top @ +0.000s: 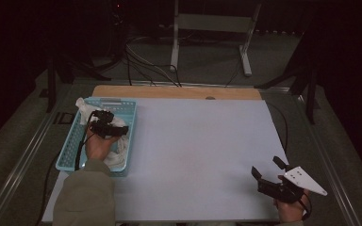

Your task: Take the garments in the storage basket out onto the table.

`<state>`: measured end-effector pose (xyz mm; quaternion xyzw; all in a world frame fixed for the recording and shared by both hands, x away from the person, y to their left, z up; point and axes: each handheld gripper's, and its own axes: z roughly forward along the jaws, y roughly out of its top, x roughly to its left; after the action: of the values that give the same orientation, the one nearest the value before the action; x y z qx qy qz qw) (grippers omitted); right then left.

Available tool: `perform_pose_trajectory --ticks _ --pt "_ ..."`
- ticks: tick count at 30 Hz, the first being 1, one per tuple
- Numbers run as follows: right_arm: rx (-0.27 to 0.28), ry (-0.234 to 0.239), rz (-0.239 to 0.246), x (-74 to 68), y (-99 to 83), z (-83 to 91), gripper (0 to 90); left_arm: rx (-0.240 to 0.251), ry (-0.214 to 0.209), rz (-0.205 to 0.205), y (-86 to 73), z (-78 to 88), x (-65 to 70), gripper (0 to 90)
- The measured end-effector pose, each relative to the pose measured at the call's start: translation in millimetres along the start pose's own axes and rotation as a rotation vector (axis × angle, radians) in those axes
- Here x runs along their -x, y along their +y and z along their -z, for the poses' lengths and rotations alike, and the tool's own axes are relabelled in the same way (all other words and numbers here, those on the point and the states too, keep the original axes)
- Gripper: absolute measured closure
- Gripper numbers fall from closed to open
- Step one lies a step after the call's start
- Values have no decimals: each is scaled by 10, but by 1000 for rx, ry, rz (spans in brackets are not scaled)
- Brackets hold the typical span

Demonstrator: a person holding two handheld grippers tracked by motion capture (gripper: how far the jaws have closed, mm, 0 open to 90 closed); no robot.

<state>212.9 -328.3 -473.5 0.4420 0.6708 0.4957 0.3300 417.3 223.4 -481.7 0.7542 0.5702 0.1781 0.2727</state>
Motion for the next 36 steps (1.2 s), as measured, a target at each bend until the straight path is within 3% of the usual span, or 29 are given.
perform_pose_trajectory --ticks 4,6,8,10,11,12,13,14,16,18,21,22,30,36 --pt "0 -1 0 -1 0 0 109 -53 5 -11 -4 -49 20 220" --pt "0 -1 0 -1 0 0 109 -53 5 -11 -4 -49 20 227" --pt "0 -1 1 0 0 1 109 -107 -27 0 -8 -98 25 253" --pt "0 -1 0 -1 0 1 109 -122 -30 0 -14 -113 27 306" --pt "0 -1 0 -1 0 1 109 -164 -54 1 -22 -146 31 363" --pt "0 -1 0 -1 0 1 109 -164 -54 1 -22 -146 31 421" --pt "0 -1 1 0 0 0 109 -189 -97 4 -31 -163 30 525" --pt "1 -1 1 1 0 0 109 -189 -97 4 -31 -163 30 594" --pt "2 -1 0 2 1 4 109 -167 -132 14 -13 -119 37 744" --pt "4 -3 -1 6 1 10 109 -140 -150 12 1 -69 47 785" --pt "5 -5 -3 11 0 12 109 -100 -161 15 12 11 52 797" --pt "5 -6 -5 15 -1 12 109 -56 -165 13 20 102 67 799" --pt "4 -7 -4 10 -1 14 109 136 -193 -14 18 499 116 805" --pt "5 -7 -3 10 -3 15 109 233 -235 -15 -59 698 158 807"
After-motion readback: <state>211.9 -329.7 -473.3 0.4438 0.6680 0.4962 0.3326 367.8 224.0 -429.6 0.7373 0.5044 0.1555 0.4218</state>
